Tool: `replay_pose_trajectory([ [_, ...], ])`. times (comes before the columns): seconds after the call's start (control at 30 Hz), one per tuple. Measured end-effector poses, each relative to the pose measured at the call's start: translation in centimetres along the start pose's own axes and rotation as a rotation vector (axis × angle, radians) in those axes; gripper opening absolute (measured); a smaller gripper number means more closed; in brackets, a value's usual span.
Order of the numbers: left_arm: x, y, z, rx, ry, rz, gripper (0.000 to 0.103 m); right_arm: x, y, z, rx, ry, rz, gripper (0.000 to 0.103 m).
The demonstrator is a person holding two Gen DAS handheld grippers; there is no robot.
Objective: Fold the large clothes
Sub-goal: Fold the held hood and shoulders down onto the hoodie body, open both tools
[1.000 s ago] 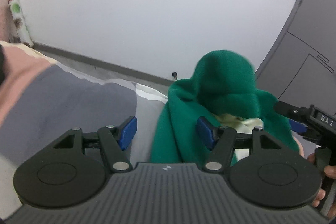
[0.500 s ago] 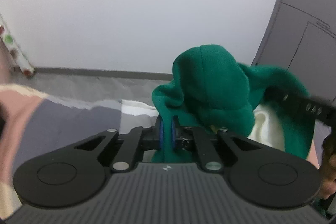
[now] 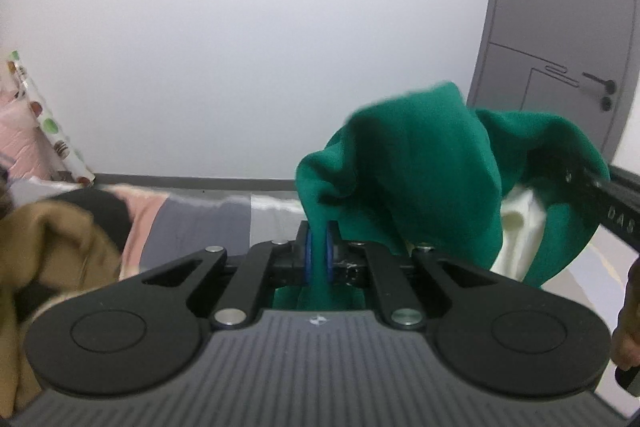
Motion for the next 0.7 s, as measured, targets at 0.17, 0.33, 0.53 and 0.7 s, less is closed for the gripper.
replay_pose_trajectory([
  [0.17,-2.1,-6.2,-8.1,0.013,-0.02,-0.052,0.008,1.0,-4.3,-8.0,0.037,0.006,0.011,0.009],
  [0.33,-4.7,-14.0,-13.9,0.048,-0.052,-0.119,0.008,1.9,-10.3,-13.1,0.118,0.002,-0.008,0.01],
  [0.53,-6.4,-20.1,-17.3,0.079,-0.087,-0.178,0.008,2.1,-15.4,-15.5,0.251,-0.023,-0.01,0.015],
  [0.7,-7.0,-21.8,-18.8,0.079,-0.129,-0.158,0.053,1.3,-16.7,-18.7,0.338,0.016,0.095,0.031],
])
Point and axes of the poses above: each gripper's, at about its wrist camera, not at the fingertips, and z roughly the way its jaws point, x to its left, y to its top, the point moved 7 cm from there along z, roughly the way its jaws point, and after that the axes turned 14 degrees about z, right-handed, at the moved point
